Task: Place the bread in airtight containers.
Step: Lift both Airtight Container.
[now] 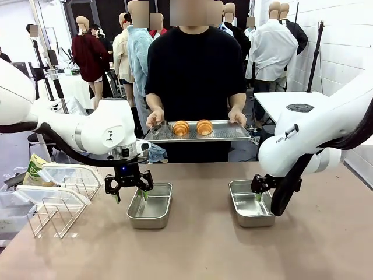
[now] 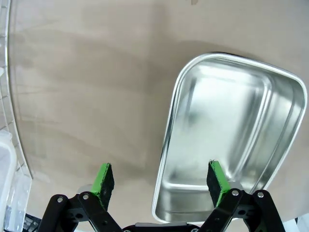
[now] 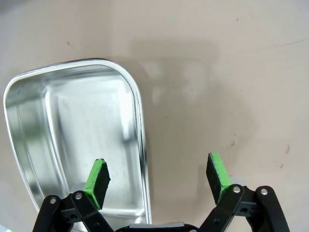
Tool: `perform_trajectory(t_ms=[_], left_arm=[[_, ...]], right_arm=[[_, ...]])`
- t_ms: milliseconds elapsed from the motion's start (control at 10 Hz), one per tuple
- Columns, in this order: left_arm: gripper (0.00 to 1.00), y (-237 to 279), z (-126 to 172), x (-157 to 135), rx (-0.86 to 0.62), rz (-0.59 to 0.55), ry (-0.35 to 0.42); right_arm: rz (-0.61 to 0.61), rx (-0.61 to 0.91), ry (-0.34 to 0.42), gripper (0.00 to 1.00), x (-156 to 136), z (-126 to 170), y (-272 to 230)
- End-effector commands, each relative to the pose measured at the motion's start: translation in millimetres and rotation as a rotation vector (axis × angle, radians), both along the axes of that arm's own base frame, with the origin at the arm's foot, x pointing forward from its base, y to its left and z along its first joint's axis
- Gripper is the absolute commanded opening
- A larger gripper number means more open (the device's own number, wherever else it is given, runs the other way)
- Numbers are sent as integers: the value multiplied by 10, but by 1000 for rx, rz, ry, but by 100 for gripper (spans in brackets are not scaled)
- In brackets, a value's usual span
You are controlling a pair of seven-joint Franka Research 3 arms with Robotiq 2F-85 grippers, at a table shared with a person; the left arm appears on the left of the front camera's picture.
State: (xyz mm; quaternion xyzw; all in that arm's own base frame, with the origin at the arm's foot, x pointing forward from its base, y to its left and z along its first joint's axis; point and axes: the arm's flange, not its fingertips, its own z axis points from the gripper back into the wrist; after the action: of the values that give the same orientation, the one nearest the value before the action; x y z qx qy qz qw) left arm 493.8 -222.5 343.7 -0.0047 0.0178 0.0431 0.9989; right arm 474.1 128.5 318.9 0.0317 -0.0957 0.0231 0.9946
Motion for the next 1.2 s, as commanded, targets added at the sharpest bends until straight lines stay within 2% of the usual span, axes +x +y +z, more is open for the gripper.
perform_trajectory(t_ms=[0,400,500,600,1000,1100], left_arm=[[100,-54,-112,82,-1,0,-19],[100,-56,-203,84,12,-31,-51],[100,-59,-203,71,-3,-50,-62],[82,-65,-201,63,-17,-75,-26],[7,-44,-211,68,-15,-69,-24],[0,-43,-212,69,-11,-69,-24]], right_arm=[[-28,-28,12,100,72,-34,70],[-39,-25,25,100,136,-111,102],[-26,-27,35,96,138,-127,102],[-44,-30,56,78,146,-144,90],[-57,-36,52,6,152,-134,84],[-58,-36,52,0,155,-131,85]])
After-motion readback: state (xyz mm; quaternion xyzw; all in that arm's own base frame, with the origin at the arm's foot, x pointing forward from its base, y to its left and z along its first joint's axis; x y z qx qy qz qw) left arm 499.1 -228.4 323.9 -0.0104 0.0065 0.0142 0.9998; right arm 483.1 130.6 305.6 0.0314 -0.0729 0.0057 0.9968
